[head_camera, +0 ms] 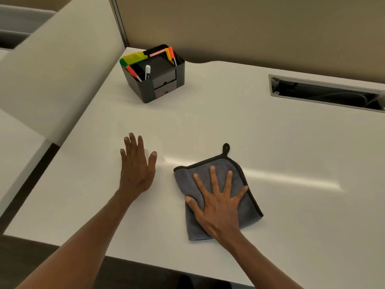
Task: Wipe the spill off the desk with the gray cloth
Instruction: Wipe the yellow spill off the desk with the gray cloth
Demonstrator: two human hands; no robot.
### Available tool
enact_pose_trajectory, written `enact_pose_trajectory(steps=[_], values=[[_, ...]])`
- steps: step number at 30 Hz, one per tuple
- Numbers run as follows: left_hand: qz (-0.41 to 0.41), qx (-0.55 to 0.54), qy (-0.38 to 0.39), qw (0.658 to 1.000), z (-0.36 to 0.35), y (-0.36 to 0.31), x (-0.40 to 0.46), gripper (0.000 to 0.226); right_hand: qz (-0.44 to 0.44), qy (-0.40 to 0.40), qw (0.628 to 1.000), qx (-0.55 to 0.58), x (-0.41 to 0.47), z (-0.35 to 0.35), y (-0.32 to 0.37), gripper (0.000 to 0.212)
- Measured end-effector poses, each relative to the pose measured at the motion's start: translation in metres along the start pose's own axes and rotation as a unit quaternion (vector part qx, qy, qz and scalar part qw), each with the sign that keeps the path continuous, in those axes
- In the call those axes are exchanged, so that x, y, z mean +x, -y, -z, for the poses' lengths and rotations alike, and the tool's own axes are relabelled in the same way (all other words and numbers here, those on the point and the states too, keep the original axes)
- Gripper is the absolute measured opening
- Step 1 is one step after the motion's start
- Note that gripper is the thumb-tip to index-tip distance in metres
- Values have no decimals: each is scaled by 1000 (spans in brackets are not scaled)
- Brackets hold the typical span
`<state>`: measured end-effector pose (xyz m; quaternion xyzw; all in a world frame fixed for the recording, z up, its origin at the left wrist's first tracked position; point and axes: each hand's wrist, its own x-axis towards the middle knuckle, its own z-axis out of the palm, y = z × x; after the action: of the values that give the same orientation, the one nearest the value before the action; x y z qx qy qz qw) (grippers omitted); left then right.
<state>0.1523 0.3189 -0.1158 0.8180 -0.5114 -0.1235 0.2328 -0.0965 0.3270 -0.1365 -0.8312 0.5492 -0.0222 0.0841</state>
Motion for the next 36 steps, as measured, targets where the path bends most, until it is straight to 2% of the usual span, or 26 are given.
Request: enact_pose_trajectory(steps=[12,16,20,24,36], values=[[15,7,-9,1000,5,36,55,67,72,-1,997,8,61,-11,80,72],[15,-4,-15,1000,4,41,77,74,103,-3,995,15,99,-12,92,71],[26,-20,-29,999,4,45,99,74,128,-7,992,7,147,-9,93,68],[18,-41,-33,998,-8,34,120,65,116,-3,993,10,189,-5,85,67],[91,41,-79,992,-29,8,151,65,75,-14,997,4,270,3,54,66]])
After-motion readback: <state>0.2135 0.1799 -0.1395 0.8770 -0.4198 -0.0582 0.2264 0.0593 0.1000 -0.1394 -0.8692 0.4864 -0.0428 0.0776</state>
